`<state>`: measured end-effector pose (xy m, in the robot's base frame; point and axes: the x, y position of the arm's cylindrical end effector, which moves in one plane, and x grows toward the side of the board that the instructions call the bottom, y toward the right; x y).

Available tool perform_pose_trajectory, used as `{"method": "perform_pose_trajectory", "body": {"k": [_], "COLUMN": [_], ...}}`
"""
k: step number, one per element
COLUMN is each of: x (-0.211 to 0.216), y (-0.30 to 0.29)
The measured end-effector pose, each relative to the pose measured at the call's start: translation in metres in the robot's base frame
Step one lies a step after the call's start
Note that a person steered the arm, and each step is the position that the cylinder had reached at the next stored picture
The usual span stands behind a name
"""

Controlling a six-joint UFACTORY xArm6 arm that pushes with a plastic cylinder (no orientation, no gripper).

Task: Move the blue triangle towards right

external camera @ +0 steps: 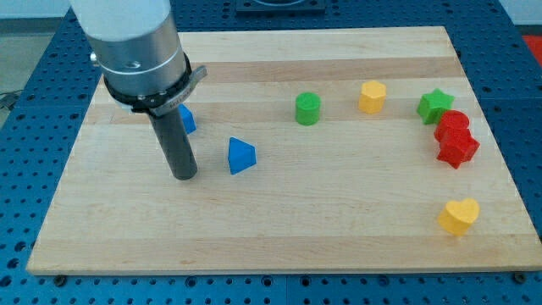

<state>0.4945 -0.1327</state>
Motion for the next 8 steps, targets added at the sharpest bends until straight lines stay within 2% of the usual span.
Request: {"method": "perform_pose_trajectory", "body": {"k": [1, 2, 3, 5, 6, 7, 8], "x": [-0.015, -0.017, -0.009, -0.012, -0.01, 0.049, 0.08], "y": [0.015, 0.021, 0.052, 0.194, 0.202, 0.13, 0.081]}}
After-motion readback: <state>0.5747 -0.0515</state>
